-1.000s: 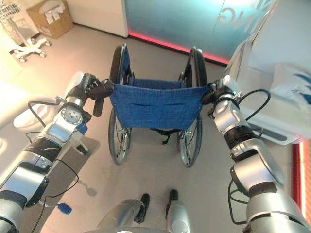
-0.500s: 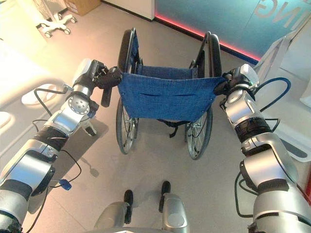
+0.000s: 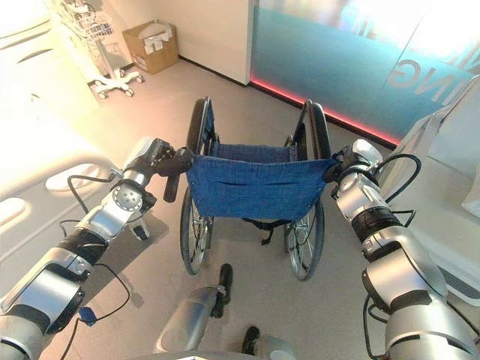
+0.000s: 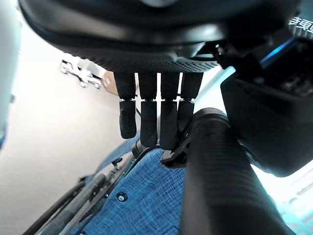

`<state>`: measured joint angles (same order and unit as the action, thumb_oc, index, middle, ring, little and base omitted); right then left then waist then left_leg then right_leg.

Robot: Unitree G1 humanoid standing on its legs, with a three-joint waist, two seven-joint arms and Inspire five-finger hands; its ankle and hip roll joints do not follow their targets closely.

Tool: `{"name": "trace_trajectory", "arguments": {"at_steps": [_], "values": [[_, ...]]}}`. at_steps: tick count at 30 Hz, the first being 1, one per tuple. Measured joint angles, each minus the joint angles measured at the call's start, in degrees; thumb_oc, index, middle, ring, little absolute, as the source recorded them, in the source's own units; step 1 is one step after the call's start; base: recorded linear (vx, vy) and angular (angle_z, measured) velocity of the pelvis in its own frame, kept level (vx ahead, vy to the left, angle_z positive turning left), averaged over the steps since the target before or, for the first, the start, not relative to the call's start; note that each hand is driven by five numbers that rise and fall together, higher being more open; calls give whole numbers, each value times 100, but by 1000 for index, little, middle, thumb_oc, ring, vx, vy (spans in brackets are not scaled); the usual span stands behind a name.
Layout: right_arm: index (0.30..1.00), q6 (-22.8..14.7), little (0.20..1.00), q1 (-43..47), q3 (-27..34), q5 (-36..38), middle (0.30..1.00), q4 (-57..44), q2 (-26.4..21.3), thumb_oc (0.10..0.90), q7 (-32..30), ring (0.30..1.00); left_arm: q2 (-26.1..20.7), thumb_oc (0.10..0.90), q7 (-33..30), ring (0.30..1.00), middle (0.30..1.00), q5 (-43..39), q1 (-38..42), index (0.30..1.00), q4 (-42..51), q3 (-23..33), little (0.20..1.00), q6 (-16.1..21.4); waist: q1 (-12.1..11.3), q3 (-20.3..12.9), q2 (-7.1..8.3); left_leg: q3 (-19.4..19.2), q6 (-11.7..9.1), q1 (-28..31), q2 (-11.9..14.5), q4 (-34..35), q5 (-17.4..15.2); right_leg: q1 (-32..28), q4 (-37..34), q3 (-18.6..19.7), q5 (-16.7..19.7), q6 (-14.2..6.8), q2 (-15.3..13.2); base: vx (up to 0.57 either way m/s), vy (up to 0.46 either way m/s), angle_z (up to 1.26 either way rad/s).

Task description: Push the wheelchair next to the bed

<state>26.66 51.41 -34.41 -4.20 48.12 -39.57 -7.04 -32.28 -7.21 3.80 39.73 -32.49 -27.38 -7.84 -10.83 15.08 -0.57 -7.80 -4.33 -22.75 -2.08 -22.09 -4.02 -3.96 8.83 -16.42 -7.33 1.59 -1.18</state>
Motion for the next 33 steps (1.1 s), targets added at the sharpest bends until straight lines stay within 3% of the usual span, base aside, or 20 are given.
{"name": "trace_trajectory", "arguments": {"at_steps": [3,4,6,8,9,10,12,13,14,15,16,17,18,19,22,24,25,27,31,33], "values": [[300,-5,300,3,23,-9,300,94,-65,400,214,300,-38,400,208,300,300,80,-109,300,287,176,300,11,-26,-112,8,315,135,766,12,420,-84,-118,-35,-162,-168,-257,33,358,11,-1],[300,-12,300,0,37,-9,300,142,-75,400,263,300,-35,400,217,300,300,100,-141,300,334,179,300,23,-18,-147,8,394,322,916,28,677,61,-114,43,-191,-268,-316,66,414,20,18],[300,-67,300,-69,53,1,300,375,-26,400,402,300,-2,400,213,300,300,278,-151,300,495,201,300,45,-66,-248,326,463,515,926,-55,734,95,8,453,-165,-464,-517,2,389,28,14],[300,-81,300,-211,256,1,300,360,-136,400,477,300,33,400,204,300,300,338,-210,300,663,202,300,80,38,-307,404,638,758,927,-197,666,245,269,2162,336,-840,-568,48,381,-64,39],[300,-81,300,-242,268,5,300,313,-184,400,531,300,34,400,206,300,300,346,-243,300,696,198,300,79,71,-327,427,765,748,996,-296,691,337,208,2222,467,-825,-573,77,328,-186,14],[300,-131,300,-268,277,11,300,300,-236,400,609,300,30,400,209,300,300,392,-288,300,740,182,300,85,59,-361,394,1232,1169,1190,-485,884,601,103,2128,605,-823,-570,97,196,-175,-11],[300,-207,300,-280,353,-6,300,248,-254,400,568,300,62,400,173,300,300,462,-204,300,704,192,300,85,14,-334,306,1876,1097,1427,-586,1214,785,351,2296,706,-966,-404,88,225,-292,-44],[300,-276,300,-252,391,-9,300,24,-401,400,444,300,89,400,91,300,300,460,-37,300,659,186,300,82,6,-217,-17,2240,1024,1441,-473,1242,851,717,2199,695,-1115,-150,318,219,-312,-48],[300,-334,300,-182,395,-11,300,-100,-524,400,401,300,62,400,83,300,300,460,82,300,624,184,300,72,24,-98,-205,2410,996,1450,-420,1222,868,909,2148,694,-1137,-114,402,283,-401,-25],[300,-316,300,18,387,-46,300,-181,-606,400,344,300,64,400,82,300,300,457,289,300,456,165,300,71,128,19,-405,2561,700,1463,-437,1305,840,1343,1584,894,-959,-333,421,240,-353,9],[300,-266,300,45,350,-107,300,-266,-603,400,308,300,130,400,79,300,300,456,391,300,335,160,300,70,239,31,-401,2394,326,1347,-410,1287,594,1502,1206,1153,-857,-277,456,247,-406,90],[300,-177,300,144,206,-218,300,-363,-594,400,261,300,-5,400,91,300,300,455,575,300,193,87,300,39,633,119,-186,1846,638,1171,-475,1078,74,1520,99,1705,-478,-583,135,90,-207,137],[300,-65,300,230,173,-215,300,-397,-633,400,289,300,-27,400,141,300,300,449,737,300,83,49,300,46,789,185,-48,1858,1074,1162,-517,819,-39,1440,-325,1789,-258,-921,-124,149,-352,178],[300,126,300,266,167,-216,300,-431,-675,400,364,300,11,400,142,300,300,444,855,300,-2,-34,300,55,918,245,112,2301,875,1106,-695,652,387,1382,-640,1731,390,-1174,-418,139,-305,111],[300,336,300,354,212,-208,300,-507,-731,400,499,300,-7,400,-7,300,300,447,1004,300,254,46,300,27,1015,249,395,2674,641,793,-621,735,360,1487,-112,1771,637,-1079,-258,288,-390,86],[300,402,300,412,197,-208,300,-591,-886,400,666,300,2,400,-8,300,300,439,1081,300,338,41,300,3,1071,273,449,2423,500,750,-449,885,206,1210,-181,1521,639,-799,-284,267,-257,66],[300,398,300,529,190,-215,300,-571,-892,400,738,300,-5,400,-1,300,300,437,1138,300,328,84,300,8,1026,480,486,1988,505,837,-282,507,143,1018,-223,896,788,-767,-509,221,-186,16],[300,402,300,563,132,-218,300,-574,-1014,400,761,300,67,400,40,300,300,434,1036,300,337,63,300,3,977,544,188,1880,389,1081,89,638,58,862,-65,691,630,-699,-305,264,-179,29],[300,488,300,563,-4,-216,300,-554,-1134,400,861,300,182,400,39,300,300,439,973,300,531,92,300,2,1011,541,344,1727,386,1325,249,1182,78,725,-121,294,492,-543,-380,267,-130,50],[300,536,300,516,-17,-222,300,-539,-1152,400,865,300,266,400,42,300,300,447,826,300,548,76,300,-23,983,521,214,1728,301,1448,373,1228,239,558,-120,229,417,-497,-221,404,-133,22]]}}
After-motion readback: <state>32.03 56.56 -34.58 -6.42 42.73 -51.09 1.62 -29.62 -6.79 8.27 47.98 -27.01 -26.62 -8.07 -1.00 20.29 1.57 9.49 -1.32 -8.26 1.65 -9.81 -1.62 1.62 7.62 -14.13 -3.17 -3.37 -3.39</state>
